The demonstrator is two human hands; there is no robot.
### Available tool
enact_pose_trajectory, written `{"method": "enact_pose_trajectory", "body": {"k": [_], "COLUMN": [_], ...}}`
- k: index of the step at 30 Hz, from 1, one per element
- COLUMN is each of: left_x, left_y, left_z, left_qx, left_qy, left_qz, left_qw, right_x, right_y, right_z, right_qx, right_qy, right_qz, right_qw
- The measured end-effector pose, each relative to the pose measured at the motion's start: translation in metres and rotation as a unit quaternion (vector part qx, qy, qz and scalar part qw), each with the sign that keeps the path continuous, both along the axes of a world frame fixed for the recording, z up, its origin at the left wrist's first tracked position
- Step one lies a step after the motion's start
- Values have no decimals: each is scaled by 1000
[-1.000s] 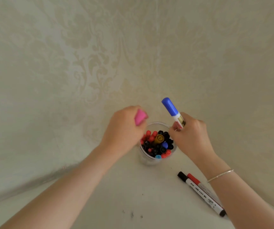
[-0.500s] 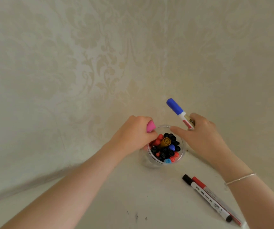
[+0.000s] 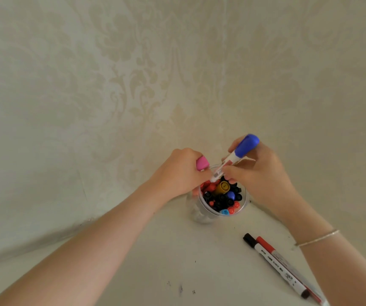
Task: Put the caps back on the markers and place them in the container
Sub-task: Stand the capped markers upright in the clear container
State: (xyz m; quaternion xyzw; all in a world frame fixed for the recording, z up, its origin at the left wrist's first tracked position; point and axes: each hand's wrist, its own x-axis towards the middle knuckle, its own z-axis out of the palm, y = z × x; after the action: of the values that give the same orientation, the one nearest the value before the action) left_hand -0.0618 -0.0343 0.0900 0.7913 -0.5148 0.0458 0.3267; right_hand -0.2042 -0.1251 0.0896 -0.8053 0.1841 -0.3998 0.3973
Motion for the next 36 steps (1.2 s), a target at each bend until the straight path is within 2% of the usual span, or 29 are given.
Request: {"method": "enact_pose_trajectory", "body": {"k": [8,16,18,22,24,25,27,29,31,33,34,36], "left_x": [6,2,3,5,3,1,-3,-5,-5,-5,-6,-10], "left_y": [-1,-3,-5,-4,-4,-4,-6,-7,-8,-8,-7,-6], "left_z": [0,-1,-1,-1,-2,-3,-3,-2,0,2,3,4], "left_qx": [6,-4,-11,-5,-7,-9,-9,-4,10,27,30,25], "left_qy": [14,16,23,22,17,14,3,-9,-15,-20,-21,-19], "left_qz": [14,-5,-2,-4,-8,-10,-9,-7,-7,-4,-4,-8], "left_qw": [1000,1000,1000,1000,1000,1000,1000,1000,1000,999,999,999], "right_x": [-6,15,17,14,13,14,16,17,16,12,10,11], "right_y": [6,-7,-4,-3,-4,-5,-3,-3,-1,4,7,8], "right_z": [-12,-30,-37,-41,-41,-42,-44,-43,-34,-14,-5,5], "right_qx": [-82,-184,-197,-244,-244,-264,-356,-395,-324,-168,-96,-67], "right_qy": [-49,117,85,-44,-12,30,96,87,33,-40,-38,35], "right_qz": [-12,-35,-32,-86,-114,-137,-184,-211,-186,-100,-41,14], "right_qw": [995,975,976,965,963,954,911,890,927,980,994,997]}}
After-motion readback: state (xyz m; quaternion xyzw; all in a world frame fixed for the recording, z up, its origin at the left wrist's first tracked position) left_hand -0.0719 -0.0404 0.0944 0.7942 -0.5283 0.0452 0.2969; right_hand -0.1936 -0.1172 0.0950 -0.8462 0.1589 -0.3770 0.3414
